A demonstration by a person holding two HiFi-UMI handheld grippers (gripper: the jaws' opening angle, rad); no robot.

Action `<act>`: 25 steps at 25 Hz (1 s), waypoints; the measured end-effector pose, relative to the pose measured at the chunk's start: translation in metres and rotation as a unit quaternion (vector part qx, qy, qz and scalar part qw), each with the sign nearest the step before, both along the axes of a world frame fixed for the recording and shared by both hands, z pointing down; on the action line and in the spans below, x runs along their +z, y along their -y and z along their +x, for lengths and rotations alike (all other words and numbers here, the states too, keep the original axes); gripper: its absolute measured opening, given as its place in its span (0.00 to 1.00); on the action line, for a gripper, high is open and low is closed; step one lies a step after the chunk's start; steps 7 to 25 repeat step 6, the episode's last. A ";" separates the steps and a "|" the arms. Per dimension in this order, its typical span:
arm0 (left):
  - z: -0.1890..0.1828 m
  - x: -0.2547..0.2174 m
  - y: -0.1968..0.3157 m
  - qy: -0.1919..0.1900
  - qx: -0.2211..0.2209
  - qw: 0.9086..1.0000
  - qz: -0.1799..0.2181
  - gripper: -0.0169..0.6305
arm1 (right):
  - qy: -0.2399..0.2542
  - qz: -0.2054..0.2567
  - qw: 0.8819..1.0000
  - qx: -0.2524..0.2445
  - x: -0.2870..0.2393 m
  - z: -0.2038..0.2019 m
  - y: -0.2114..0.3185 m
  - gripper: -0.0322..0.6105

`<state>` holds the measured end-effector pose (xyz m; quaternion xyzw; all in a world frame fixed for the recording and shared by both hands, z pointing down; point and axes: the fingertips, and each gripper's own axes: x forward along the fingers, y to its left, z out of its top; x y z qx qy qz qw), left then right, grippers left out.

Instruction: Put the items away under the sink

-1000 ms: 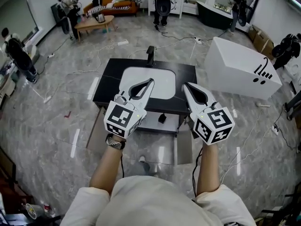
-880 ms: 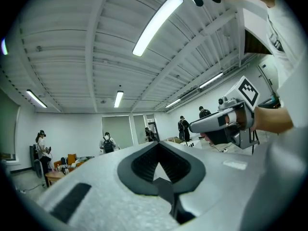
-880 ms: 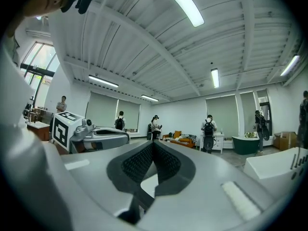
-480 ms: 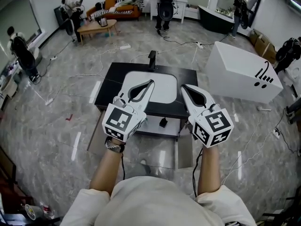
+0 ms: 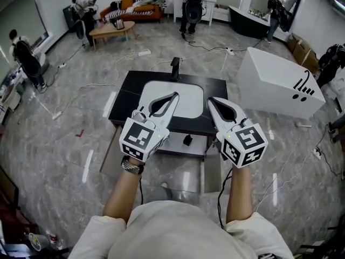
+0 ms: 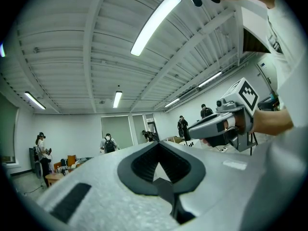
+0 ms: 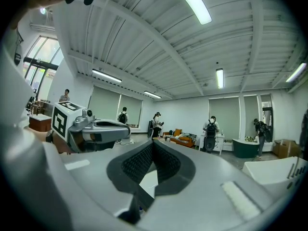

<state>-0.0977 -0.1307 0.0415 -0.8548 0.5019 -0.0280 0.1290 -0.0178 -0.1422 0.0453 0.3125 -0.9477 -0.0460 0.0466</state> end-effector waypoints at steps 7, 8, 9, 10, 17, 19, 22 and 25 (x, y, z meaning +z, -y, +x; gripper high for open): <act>-0.002 0.007 0.001 -0.001 0.001 1.000 -0.003 0.04 | -0.003 -0.002 1.000 0.004 0.007 0.001 0.000 0.06; -0.002 0.007 0.001 -0.001 0.001 1.000 -0.003 0.04 | -0.003 -0.002 1.000 0.004 0.007 0.001 0.000 0.06; -0.002 0.007 0.001 -0.001 0.001 1.000 -0.003 0.04 | -0.003 -0.002 1.000 0.004 0.007 0.001 0.000 0.06; -0.002 0.007 0.001 -0.001 0.001 1.000 -0.003 0.04 | -0.003 -0.002 1.000 0.004 0.007 0.001 0.000 0.06; -0.002 0.007 0.001 -0.001 0.001 1.000 -0.003 0.04 | -0.003 -0.002 1.000 0.004 0.007 0.001 0.000 0.06; -0.002 0.007 0.001 -0.001 0.001 1.000 -0.003 0.04 | -0.003 -0.002 1.000 0.004 0.007 0.001 0.000 0.06; -0.002 0.007 0.001 -0.001 0.001 1.000 -0.003 0.04 | -0.003 -0.002 1.000 0.004 0.007 0.001 0.000 0.06; -0.002 0.007 0.001 -0.001 0.001 1.000 -0.003 0.04 | -0.003 -0.002 1.000 0.004 0.007 0.001 0.000 0.06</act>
